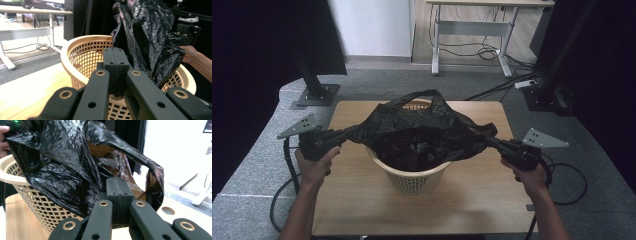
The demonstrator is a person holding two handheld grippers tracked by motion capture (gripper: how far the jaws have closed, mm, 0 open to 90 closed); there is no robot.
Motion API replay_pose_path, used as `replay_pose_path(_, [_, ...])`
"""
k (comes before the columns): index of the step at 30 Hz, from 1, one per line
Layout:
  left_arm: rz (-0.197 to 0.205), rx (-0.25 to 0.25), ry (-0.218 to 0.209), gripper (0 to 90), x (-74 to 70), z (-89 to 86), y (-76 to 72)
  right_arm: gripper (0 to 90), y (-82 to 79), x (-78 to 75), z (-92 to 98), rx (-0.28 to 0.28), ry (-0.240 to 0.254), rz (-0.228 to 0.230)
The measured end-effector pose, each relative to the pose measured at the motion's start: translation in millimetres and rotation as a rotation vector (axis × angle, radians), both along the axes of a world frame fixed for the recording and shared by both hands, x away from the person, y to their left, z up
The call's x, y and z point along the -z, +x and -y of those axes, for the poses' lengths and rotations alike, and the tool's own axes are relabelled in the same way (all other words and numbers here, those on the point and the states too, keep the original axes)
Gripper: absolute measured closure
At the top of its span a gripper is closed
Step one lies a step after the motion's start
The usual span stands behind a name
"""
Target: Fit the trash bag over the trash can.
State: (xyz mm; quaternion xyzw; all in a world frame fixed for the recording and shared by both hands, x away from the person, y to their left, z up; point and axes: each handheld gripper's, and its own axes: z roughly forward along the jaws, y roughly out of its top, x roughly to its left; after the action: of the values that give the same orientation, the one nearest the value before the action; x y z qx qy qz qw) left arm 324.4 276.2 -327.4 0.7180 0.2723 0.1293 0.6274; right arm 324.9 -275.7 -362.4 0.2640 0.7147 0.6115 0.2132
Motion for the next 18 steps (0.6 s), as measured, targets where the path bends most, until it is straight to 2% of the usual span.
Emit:
replay_pose_path(2, [0.004,-0.005,0.003,89.9,-0.2,0.5,-3.6,84.6,-0.7,-0.5,-1.6,0.014,0.005,-0.012])
replay_pose_path(5, [0.015,-0.009,0.012,89.8,-2.2,2.7,-8.7,67.2,-5.6,-10.9,-6.0,0.034,0.029,-0.019])
replay_pose_path(7, [0.019,-0.012,0.016,89.8,-3.1,3.9,-10.6,61.7,-10.2,-18.3,-8.5,0.043,0.040,-0.015])
replay_pose_path(9, [0.021,-0.017,0.020,89.8,-3.5,4.8,-12.2,57.7,-16.2,-25.6,-11.9,0.024,0.054,-0.008])
replay_pose_path(11, [0.017,-0.018,0.019,89.8,-3.3,5.3,-13.0,54.5,-22.3,-30.3,-17.5,0.000,0.045,-0.004])
replay_pose_path(12, [0.016,-0.019,0.019,89.8,-3.2,5.4,-13.1,51.4,-25.7,-32.0,-24.5,-0.021,0.020,-0.006])
replay_pose_path(15, [0.014,-0.018,0.013,89.8,-2.6,5.5,-13.1,48.4,-26.1,-31.3,-30.8,-0.034,0.002,-0.012])
replay_pose_path(16, [0.013,-0.018,0.013,89.8,-2.3,5.7,-12.9,43.6,-22.8,-29.7,-36.0,-0.025,-0.012,-0.019])
replay_pose_path(18, [0.011,-0.018,0.013,89.8,-1.8,5.5,-12.1,42.4,-20.3,-29.3,-37.9,-0.011,-0.015,-0.020])
